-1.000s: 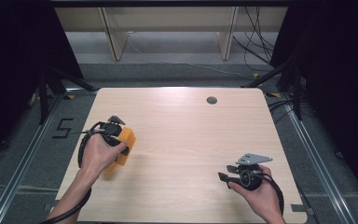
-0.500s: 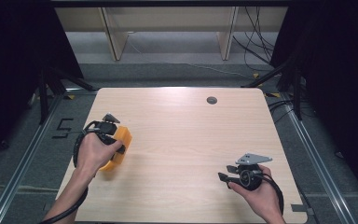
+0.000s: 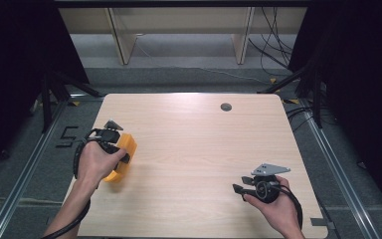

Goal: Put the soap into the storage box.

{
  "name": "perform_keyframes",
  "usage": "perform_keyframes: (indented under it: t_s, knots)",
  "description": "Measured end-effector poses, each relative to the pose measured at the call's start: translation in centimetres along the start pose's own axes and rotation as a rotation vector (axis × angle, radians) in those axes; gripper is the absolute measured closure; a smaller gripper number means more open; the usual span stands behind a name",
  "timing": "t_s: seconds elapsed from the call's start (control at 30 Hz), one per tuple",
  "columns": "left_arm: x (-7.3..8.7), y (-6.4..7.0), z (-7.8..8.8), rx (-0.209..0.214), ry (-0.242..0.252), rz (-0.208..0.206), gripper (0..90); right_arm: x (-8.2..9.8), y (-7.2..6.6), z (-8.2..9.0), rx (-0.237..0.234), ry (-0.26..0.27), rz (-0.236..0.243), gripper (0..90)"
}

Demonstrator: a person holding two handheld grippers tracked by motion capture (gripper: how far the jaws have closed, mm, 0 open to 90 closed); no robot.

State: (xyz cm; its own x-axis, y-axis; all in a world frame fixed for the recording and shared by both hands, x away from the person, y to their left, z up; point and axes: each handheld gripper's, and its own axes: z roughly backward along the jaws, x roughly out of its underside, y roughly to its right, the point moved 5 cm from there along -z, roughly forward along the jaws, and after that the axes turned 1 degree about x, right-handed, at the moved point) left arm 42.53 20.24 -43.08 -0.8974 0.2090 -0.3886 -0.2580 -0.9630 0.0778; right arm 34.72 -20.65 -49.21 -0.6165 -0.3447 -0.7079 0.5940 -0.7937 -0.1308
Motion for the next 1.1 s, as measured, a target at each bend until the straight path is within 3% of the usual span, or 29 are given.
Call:
perform_keyframes:
  t_s: [0.1,0.33,0.37,0.43,0.53,0.6,1.1]
  knots:
    - [0.0,-0.2,0.1,-0.014,-0.01,0.018,60.5,0.1,-0.2,0.0,-0.001,-0.01,-0.013,52.8]
    - [0.0,-0.6,0.4,-0.011,-0.003,0.034,60.5,0.0,0.1,0.0,0.003,0.004,0.009,52.8]
    - [0.0,-0.7,0.5,-0.014,-0.008,0.039,60.5,0.0,-0.1,0.1,-0.001,-0.01,-0.013,52.8]
    - [0.0,-0.8,0.5,-0.013,-0.007,0.042,60.5,-0.1,0.1,0.0,0.008,0.005,0.018,52.8]
    - [0.1,-1.0,0.6,-0.015,-0.008,0.05,60.5,0.0,0.1,-0.1,0.005,0.006,0.026,52.8]
    - [0.1,-1.1,0.7,-0.015,-0.006,0.047,60.5,0.0,0.0,0.0,0.009,0.001,0.008,52.8]
    - [0.2,-1.9,1.0,-0.028,0.0,0.073,60.5,-0.1,0.0,0.0,0.008,0.001,0.008,52.8]
